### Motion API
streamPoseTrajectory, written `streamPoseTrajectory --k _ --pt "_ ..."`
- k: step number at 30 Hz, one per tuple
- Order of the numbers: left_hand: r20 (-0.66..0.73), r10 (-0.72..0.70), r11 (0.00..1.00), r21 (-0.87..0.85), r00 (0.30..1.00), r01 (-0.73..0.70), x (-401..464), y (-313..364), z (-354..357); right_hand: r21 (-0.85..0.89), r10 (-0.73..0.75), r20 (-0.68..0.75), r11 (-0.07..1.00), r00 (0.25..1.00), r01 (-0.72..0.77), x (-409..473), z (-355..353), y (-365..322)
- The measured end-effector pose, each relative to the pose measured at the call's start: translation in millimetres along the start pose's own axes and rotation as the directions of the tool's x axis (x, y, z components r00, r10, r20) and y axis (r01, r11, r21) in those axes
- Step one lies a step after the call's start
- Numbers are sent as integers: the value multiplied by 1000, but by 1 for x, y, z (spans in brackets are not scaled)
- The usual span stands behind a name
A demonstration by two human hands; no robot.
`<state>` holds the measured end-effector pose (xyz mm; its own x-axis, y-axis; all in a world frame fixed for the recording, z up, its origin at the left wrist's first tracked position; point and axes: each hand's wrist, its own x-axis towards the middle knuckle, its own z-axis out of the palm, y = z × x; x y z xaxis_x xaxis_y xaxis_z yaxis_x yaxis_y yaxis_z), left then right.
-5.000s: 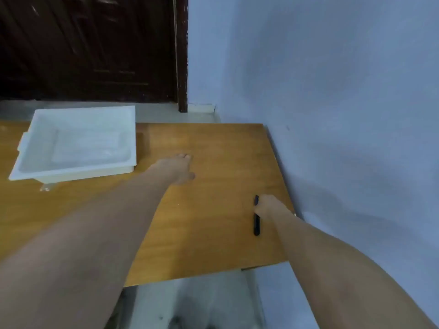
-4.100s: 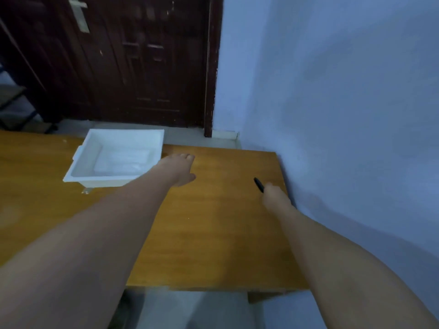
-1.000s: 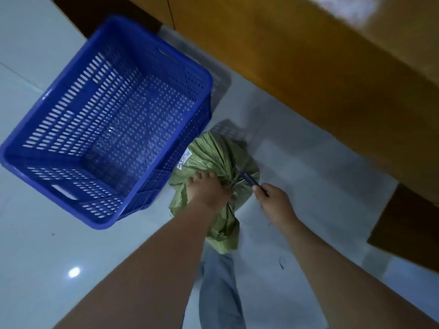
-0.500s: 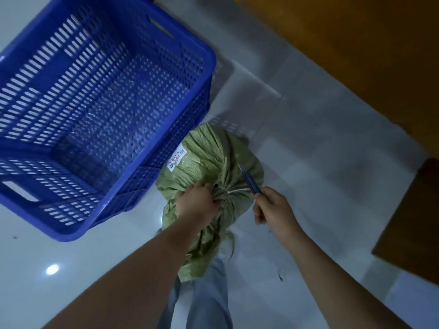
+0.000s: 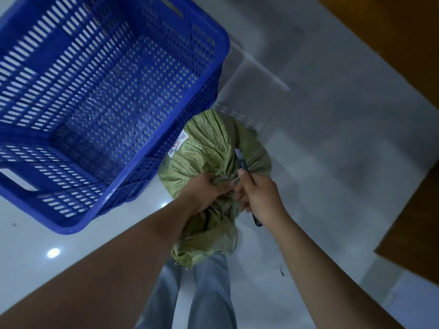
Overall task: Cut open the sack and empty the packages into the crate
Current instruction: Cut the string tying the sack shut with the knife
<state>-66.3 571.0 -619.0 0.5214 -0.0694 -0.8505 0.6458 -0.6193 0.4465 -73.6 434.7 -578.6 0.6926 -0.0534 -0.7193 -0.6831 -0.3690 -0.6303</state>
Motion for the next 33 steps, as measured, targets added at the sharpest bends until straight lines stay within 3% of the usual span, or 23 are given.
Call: streamPoseTrajectory --k 5,9,13,17,21,33 --pt "25 8 973 -232 1000 -2 3 -3 -3 -140 -6 71 990 997 16 6 -1 13" --pt "63 44 975 -222 997 -29 3 0 -5 -192 108 120 978 987 -84 12 -12 7" --pt "38 92 958 -277 995 -78 5 1 -8 -358 76 156 934 985 -15 12 -13 2" --pt "27 111 947 -307 993 -97 6 -2 -7 -342 -23 122 937 992 64 6 -8 9" --pt "38 132 950 -289 990 -116 7 -5 -6 -457 -87 15 885 996 84 -5 -4 18" --pt "-4 143 953 -269 990 -139 13 -12 2 -445 -111 -59 893 992 74 -4 1 18"
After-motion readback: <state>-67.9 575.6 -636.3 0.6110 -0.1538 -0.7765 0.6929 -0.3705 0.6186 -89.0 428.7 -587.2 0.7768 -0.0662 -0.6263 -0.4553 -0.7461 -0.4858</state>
